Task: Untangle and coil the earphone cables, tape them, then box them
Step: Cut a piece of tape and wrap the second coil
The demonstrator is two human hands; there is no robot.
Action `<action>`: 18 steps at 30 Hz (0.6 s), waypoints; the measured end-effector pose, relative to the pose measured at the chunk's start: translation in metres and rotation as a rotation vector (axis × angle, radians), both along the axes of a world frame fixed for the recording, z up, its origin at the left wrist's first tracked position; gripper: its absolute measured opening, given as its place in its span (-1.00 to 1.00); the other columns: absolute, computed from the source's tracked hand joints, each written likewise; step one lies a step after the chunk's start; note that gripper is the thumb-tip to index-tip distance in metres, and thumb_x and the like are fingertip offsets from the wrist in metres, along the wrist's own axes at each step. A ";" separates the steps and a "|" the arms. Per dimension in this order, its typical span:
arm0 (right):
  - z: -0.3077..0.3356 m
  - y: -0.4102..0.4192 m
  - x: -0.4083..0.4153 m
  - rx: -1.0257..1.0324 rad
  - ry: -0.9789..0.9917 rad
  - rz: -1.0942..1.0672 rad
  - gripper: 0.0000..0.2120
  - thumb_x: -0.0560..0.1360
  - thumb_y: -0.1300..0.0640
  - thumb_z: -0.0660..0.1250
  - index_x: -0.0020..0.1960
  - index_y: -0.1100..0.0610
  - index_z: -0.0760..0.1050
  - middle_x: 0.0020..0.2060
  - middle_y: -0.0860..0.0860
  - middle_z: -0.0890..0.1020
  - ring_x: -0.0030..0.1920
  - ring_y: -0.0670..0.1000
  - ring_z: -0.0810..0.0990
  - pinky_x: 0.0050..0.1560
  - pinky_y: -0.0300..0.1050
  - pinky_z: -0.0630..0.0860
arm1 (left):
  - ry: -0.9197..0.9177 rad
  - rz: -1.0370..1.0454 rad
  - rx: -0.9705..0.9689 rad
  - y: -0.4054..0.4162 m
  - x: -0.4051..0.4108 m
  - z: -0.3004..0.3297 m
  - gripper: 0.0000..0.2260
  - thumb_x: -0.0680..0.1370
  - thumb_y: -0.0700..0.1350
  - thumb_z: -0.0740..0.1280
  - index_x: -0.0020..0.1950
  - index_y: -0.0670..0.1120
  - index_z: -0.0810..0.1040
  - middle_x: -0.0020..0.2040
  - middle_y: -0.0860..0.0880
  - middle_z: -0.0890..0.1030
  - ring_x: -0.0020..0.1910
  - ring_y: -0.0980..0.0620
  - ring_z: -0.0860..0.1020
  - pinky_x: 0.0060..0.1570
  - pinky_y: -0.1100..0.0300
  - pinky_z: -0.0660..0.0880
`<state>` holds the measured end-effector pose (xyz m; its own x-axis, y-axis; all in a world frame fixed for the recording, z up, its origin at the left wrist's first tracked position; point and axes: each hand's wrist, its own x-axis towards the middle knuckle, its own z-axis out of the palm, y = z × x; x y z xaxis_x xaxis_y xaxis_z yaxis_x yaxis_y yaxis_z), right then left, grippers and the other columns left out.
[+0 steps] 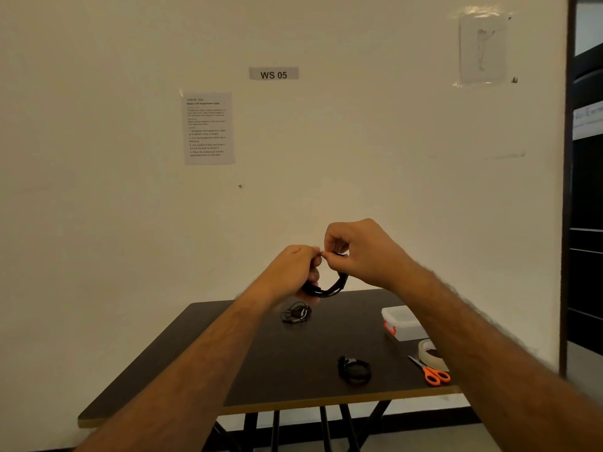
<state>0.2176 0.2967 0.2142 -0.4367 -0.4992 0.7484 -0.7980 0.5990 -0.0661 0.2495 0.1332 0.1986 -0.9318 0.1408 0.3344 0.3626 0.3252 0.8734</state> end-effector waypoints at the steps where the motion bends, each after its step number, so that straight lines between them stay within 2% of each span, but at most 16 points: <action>1: -0.001 0.000 -0.001 -0.002 0.010 -0.003 -0.95 0.48 0.14 0.39 -0.15 0.09 0.56 -0.27 -0.05 0.63 -0.20 -0.04 0.60 -0.12 0.04 0.60 | -0.007 -0.001 0.010 0.000 0.000 0.000 -0.69 0.69 -0.04 0.07 -0.20 -0.11 0.39 -0.44 0.04 0.35 -0.40 0.06 0.39 -0.38 0.13 0.54; 9: -0.002 -0.002 0.003 0.018 -0.018 -0.016 -0.94 0.51 0.13 0.39 -0.11 0.11 0.57 -0.25 -0.05 0.62 -0.20 -0.05 0.59 -0.10 0.01 0.61 | 0.011 0.053 -0.038 -0.004 0.006 0.002 -0.63 0.65 -0.06 0.00 -0.11 -0.17 0.53 -0.35 -0.04 0.36 -0.35 0.04 0.42 -0.34 0.15 0.56; 12: -0.002 -0.002 0.004 0.031 -0.008 -0.033 -0.94 0.52 0.13 0.38 -0.12 0.10 0.56 -0.25 -0.06 0.61 -0.20 -0.04 0.58 -0.11 0.02 0.60 | -0.026 0.041 -0.024 -0.005 0.007 0.003 -0.63 0.64 -0.07 0.03 -0.08 -0.20 0.59 -0.35 -0.04 0.38 -0.33 0.02 0.43 -0.33 0.15 0.56; 15: -0.003 -0.002 0.005 0.029 0.009 -0.030 -0.95 0.51 0.15 0.37 -0.12 0.11 0.56 -0.25 -0.04 0.62 -0.20 -0.03 0.58 -0.12 0.00 0.60 | -0.072 0.015 0.086 -0.006 0.005 0.003 -0.65 0.65 -0.05 0.10 -0.05 -0.20 0.61 -0.41 0.01 0.36 -0.37 0.04 0.42 -0.34 0.13 0.54; 18: -0.004 -0.003 0.005 0.028 0.018 -0.024 -0.96 0.51 0.16 0.37 -0.12 0.11 0.57 -0.24 -0.05 0.62 -0.20 -0.04 0.59 -0.11 -0.04 0.60 | -0.028 0.044 0.107 -0.009 0.001 0.001 -0.71 0.65 -0.09 0.17 -0.03 -0.20 0.63 -0.46 0.05 0.34 -0.39 0.06 0.42 -0.32 0.14 0.53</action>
